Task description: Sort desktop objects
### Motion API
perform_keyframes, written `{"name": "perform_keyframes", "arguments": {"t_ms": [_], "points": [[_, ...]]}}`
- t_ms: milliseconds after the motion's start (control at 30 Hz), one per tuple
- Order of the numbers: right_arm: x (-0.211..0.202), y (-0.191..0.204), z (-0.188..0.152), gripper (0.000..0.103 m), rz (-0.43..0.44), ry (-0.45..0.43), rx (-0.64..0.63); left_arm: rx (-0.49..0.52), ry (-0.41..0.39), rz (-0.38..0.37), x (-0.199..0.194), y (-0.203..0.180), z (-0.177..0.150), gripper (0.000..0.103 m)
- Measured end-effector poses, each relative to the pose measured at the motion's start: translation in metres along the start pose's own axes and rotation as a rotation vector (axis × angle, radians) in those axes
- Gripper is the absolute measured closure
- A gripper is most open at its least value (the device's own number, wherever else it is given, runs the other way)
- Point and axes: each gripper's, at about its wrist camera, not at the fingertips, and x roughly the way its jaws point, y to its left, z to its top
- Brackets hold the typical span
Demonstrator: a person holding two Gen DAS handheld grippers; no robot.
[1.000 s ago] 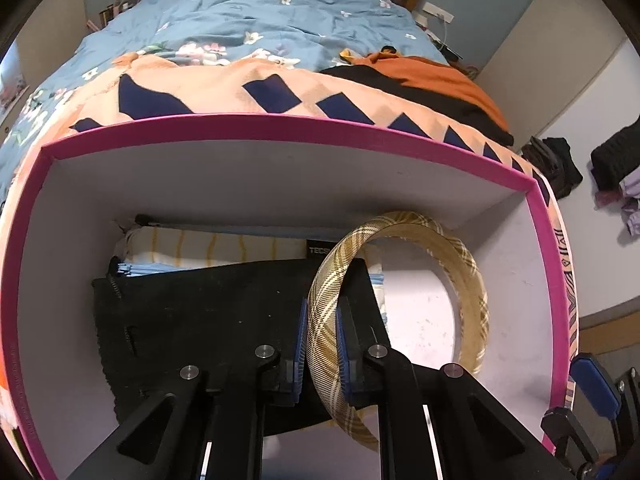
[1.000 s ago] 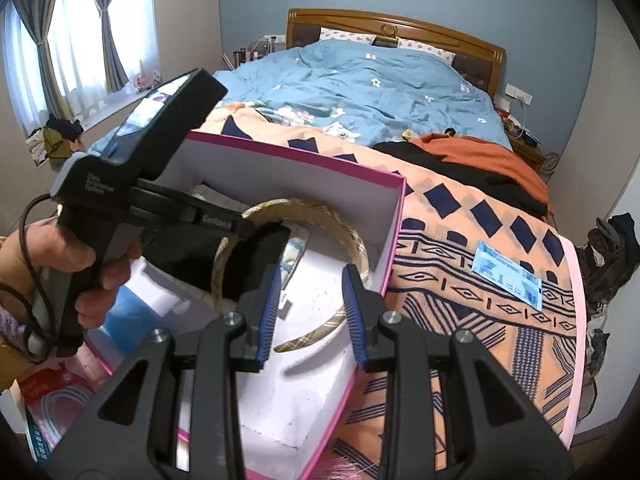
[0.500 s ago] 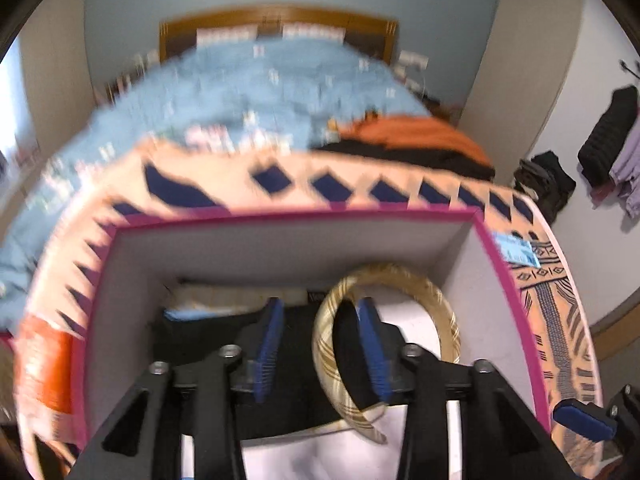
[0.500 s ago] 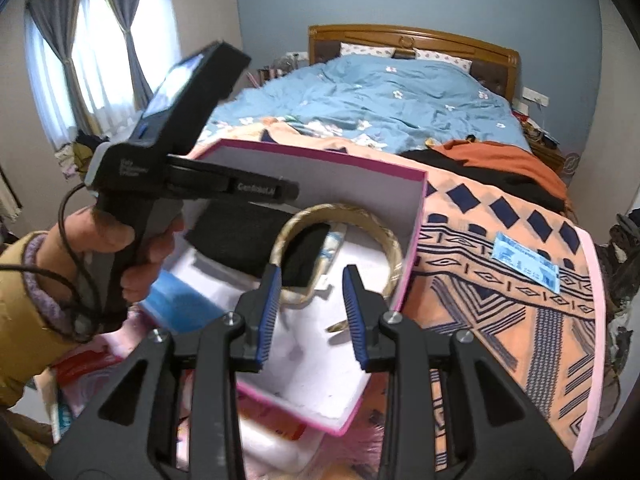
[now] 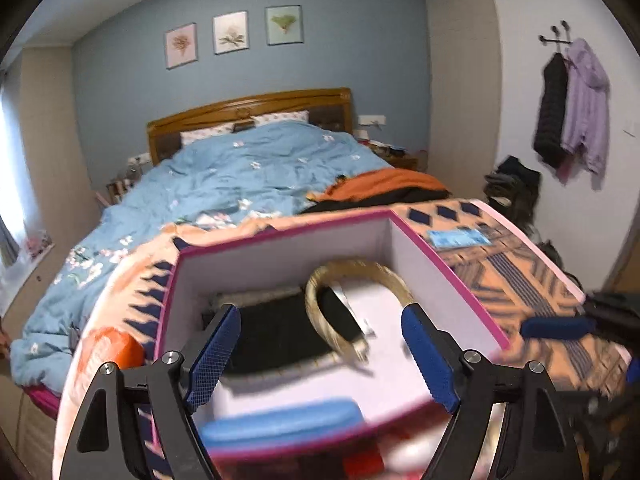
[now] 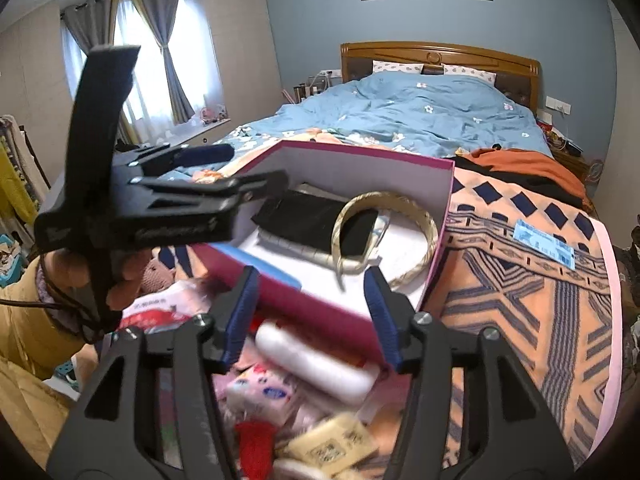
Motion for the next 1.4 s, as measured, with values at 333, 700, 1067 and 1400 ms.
{"name": "perform_keyframes", "arguments": {"t_ms": [333,700,1067,1400], "points": [[0.002,-0.013,-0.049,0.034,-0.007,0.11,0.123,0.043,0.117,-0.093,-0.015,-0.007,-0.055,0.005],[0.027,-0.027,-0.071,0.034,0.006,0.167,0.235,-0.002,0.281,-0.174,0.011,-0.006,-0.082,0.005],[0.048,-0.038,-0.072,0.034,0.029,0.197,0.291,0.017,0.431,-0.212,0.041,-0.011,-0.08,0.007],[0.055,-0.042,-0.077,0.034,0.048,0.198,0.317,0.009,0.485,-0.257,0.032,-0.006,-0.065,0.044]]}}
